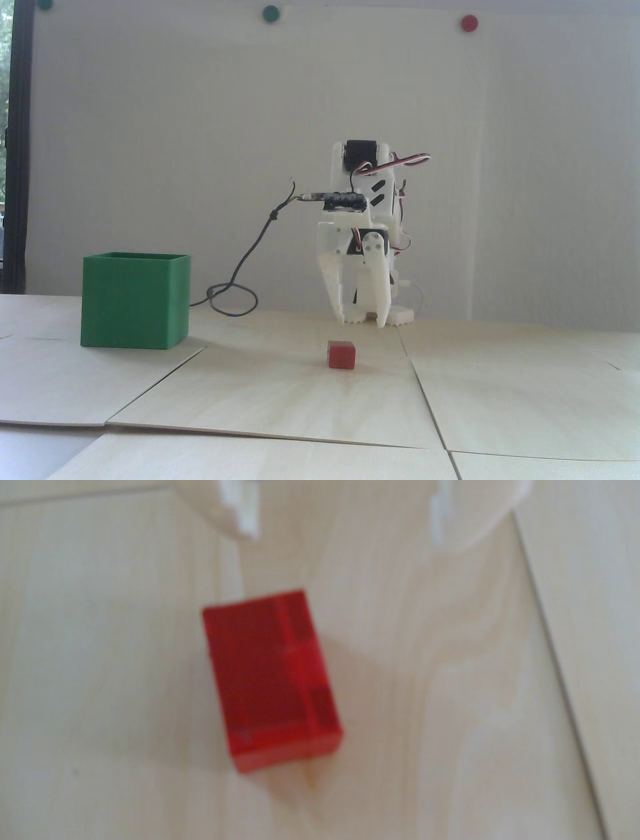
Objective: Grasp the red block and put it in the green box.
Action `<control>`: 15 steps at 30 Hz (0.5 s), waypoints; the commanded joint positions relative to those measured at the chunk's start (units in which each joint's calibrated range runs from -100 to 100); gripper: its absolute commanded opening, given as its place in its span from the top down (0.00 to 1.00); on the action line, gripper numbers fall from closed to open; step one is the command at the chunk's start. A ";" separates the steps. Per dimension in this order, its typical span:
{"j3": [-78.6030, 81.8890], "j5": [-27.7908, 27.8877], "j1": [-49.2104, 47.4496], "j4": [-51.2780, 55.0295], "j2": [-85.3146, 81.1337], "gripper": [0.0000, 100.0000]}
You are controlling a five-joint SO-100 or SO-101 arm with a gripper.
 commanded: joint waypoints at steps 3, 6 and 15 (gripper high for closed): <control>-11.30 0.59 0.02 2.33 1.68 0.82; -11.92 0.75 -0.22 4.26 1.68 0.82; -11.92 4.45 0.02 8.23 2.39 0.82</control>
